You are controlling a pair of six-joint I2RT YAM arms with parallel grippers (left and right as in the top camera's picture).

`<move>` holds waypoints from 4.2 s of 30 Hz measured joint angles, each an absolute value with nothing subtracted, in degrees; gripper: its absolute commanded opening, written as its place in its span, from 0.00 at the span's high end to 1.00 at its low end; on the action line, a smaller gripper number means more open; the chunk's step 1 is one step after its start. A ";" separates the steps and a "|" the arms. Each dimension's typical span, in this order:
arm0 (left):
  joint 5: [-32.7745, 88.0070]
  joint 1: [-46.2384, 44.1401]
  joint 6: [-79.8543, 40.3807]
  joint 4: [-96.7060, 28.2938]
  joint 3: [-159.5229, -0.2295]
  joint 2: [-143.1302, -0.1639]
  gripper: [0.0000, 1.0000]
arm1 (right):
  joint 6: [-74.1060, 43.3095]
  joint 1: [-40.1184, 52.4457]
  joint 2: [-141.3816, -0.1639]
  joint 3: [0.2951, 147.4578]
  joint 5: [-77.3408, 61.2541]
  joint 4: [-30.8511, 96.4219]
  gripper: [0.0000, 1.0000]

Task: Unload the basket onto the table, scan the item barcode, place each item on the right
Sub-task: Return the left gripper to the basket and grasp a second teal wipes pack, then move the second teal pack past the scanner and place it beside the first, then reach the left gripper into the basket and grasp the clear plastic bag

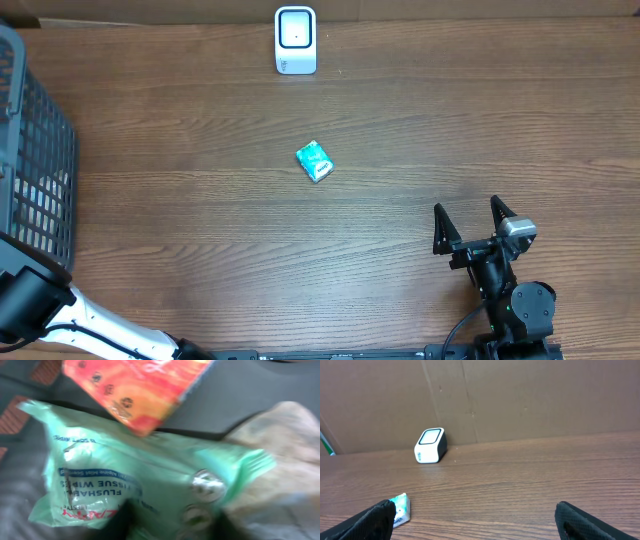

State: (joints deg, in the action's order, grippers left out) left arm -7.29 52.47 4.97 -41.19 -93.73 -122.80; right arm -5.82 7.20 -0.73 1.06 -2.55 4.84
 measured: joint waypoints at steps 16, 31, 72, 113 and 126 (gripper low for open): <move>0.36 51.99 -4.19 -67.61 -117.30 -123.02 0.95 | -5.80 7.20 -0.73 1.06 -2.55 4.84 0.00; 15.22 23.31 -4.84 -76.95 -130.47 -95.57 0.96 | -5.82 7.20 -0.73 1.06 -2.55 4.80 0.00; 14.37 -4.14 -4.29 -96.16 -152.59 -123.74 0.00 | -5.80 7.20 -0.73 1.06 -2.55 4.80 0.00; 3.55 49.63 -8.58 -95.64 -154.47 -143.26 0.00 | -5.82 7.20 -0.73 1.06 -2.57 4.82 0.00; 1.43 46.85 -7.73 -93.58 -147.68 -143.81 0.00 | -5.80 7.20 -0.73 1.06 -2.52 4.82 0.00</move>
